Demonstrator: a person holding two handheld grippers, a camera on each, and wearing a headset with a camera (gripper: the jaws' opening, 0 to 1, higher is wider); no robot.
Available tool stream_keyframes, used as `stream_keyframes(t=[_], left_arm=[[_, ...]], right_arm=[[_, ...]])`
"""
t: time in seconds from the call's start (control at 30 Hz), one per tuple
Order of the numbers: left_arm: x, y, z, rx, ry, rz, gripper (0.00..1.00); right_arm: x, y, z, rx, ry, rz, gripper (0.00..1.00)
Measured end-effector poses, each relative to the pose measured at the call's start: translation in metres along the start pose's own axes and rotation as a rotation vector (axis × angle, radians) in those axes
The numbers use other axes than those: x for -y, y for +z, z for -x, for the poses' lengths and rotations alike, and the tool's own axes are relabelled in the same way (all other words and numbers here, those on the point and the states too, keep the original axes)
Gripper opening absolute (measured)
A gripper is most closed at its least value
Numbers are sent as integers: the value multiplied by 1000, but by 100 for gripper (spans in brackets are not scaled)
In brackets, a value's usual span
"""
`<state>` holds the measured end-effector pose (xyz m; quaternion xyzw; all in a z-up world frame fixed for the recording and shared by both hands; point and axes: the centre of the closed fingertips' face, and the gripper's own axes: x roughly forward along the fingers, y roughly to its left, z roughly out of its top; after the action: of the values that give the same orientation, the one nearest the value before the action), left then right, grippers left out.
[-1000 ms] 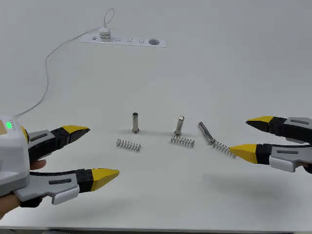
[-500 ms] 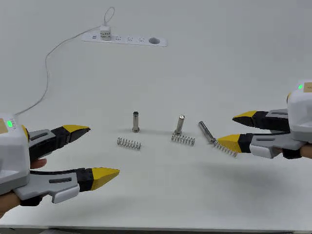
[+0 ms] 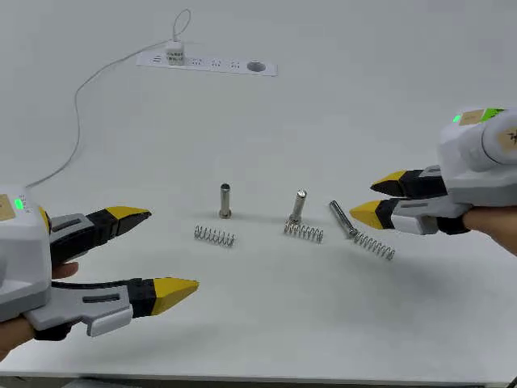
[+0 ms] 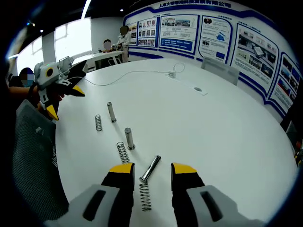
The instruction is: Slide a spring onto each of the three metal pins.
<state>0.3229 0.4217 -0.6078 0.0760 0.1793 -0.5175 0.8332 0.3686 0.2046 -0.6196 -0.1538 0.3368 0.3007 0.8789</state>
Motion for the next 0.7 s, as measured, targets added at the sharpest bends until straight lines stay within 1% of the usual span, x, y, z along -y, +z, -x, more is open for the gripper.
stream_keyframes(t=[0.1,0.33,0.47,0.7], left_arm=[[0,1,0,2,0,-1,67],[0,1,-1,2,0,-1,67],[0,2,0,5,-1,-3,67],[-1,4,1,8,2,-4,68]], right_arm=[[2,0,-5,-20,-10,-6,29],[4,-1,-18,-73,-12,-11,26],[5,-5,-26,-112,-21,-4,24],[6,-12,-36,-159,-29,-8,22]])
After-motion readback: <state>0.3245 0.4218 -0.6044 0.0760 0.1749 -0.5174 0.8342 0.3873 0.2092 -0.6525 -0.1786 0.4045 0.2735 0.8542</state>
